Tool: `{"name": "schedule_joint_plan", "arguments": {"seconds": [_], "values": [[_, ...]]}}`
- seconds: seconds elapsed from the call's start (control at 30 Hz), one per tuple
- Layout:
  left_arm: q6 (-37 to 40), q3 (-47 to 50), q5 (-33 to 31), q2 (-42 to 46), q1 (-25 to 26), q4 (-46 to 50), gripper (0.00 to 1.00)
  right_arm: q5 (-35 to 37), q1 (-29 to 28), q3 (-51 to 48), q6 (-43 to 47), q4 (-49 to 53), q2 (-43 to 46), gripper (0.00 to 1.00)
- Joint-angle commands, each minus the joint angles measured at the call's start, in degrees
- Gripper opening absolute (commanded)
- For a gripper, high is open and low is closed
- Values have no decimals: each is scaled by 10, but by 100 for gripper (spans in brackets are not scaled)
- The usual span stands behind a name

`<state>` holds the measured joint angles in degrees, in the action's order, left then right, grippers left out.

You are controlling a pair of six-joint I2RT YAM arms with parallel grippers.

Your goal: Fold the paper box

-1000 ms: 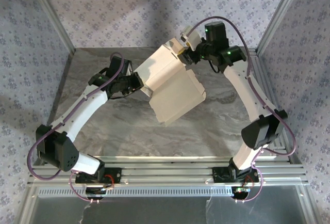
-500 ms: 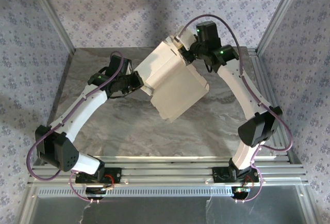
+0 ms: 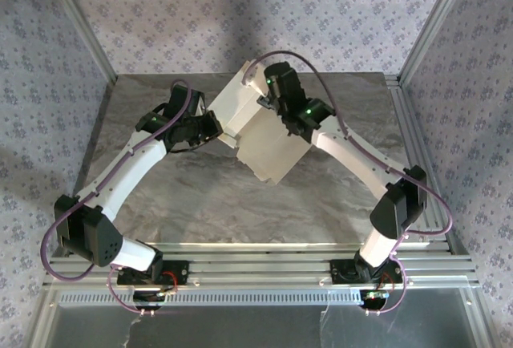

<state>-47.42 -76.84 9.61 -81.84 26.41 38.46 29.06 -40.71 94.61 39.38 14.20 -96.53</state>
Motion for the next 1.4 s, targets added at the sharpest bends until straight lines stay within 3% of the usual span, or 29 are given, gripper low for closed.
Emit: {"name": "schedule_joint_plan", "arguments": {"seconds": [0.0, 0.13, 0.17, 0.23, 0.3, 0.37, 0.43, 0.5, 0.73, 0.9, 1.2, 1.37], "values": [[3, -22, 10, 8, 5, -5, 0, 99, -15, -18, 64, -95, 17, 0], [4, -23, 9, 9, 6, -4, 0, 77, -26, -15, 43, -67, 32, 0], [6, -23, 8, 9, 6, -4, 0, 54, -23, -2, 14, -38, 37, 4], [16, -22, 4, 10, 5, -3, 0, -25, -5, 44, -63, 65, 51, 25], [44, -20, -1, 10, 6, -5, 0, -215, 48, 108, -157, 174, 72, 50], [89, -22, -20, 7, 8, 0, 0, -396, 112, 128, -237, 207, 96, 69], [126, -16, -47, 5, 8, 0, 0, -559, 173, 124, -296, 219, 113, 80], [157, -4, -75, 5, 9, -7, 0, -625, 214, 94, -341, 213, 129, 81], [293, 32, -205, -19, 32, -38, 0, -489, 255, -196, -436, 43, 249, 69], [346, 123, -271, -21, 40, -141, 0, -444, 264, -397, -466, -107, 297, 65], [363, 302, -376, -9, 68, -368, 0, -453, 263, -456, -548, -185, 229, 62], [328, 367, -423, -14, 90, -420, 0, -433, 251, -447, -657, -174, 191, 56]]}}
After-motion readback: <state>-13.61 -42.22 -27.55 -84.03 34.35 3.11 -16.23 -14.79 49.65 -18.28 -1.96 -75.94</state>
